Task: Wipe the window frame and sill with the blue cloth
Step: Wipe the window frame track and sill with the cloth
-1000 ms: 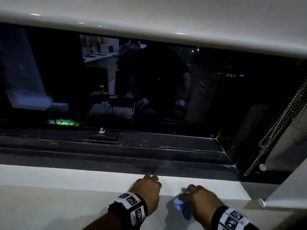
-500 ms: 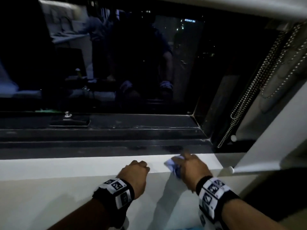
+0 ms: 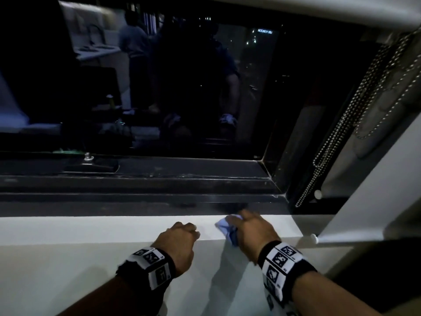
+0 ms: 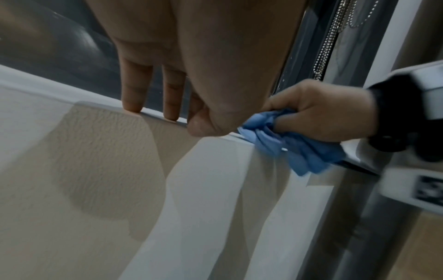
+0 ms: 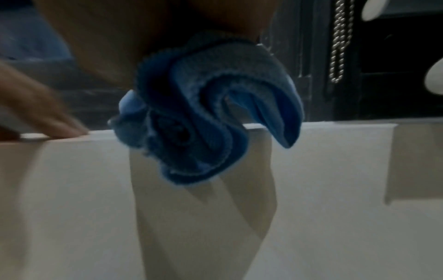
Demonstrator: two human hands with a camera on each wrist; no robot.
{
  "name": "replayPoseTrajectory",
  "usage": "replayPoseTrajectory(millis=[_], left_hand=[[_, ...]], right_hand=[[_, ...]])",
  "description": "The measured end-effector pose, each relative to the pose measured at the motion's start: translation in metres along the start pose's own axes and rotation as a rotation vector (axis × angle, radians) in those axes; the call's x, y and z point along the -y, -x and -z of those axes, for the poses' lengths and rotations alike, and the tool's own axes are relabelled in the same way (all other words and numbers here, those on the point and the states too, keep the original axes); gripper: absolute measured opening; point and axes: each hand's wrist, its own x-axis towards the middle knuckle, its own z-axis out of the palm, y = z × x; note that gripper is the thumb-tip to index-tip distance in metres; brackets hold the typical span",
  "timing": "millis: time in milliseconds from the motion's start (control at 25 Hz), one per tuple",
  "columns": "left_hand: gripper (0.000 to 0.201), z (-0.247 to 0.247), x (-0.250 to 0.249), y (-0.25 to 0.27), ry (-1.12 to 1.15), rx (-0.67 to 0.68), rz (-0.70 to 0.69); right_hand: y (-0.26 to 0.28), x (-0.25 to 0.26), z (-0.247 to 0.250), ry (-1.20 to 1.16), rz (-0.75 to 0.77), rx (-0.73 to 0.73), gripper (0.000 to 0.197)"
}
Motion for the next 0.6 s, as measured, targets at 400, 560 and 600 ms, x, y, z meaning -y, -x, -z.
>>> replayPoseTrajectory(millis=[400, 560, 600], left_hand=[[0.052, 0.003, 0.000, 0.001, 0.024, -0.007, 0.000], [0.052, 0.003, 0.000, 0.001, 0.030, -0.024, -0.005], [0.053, 0.003, 0.000, 0.000, 0.036, -0.028, -0.001]], right_hand=[[-0.001, -0.024, 0.007, 0.043, -0.016, 0.002, 0.037], [-0.003, -0.037, -0.003, 0.122, -0.196, -0.028, 0.041], [0.005, -0.030, -0.007, 0.120, -0.158, -0.026, 0.038]])
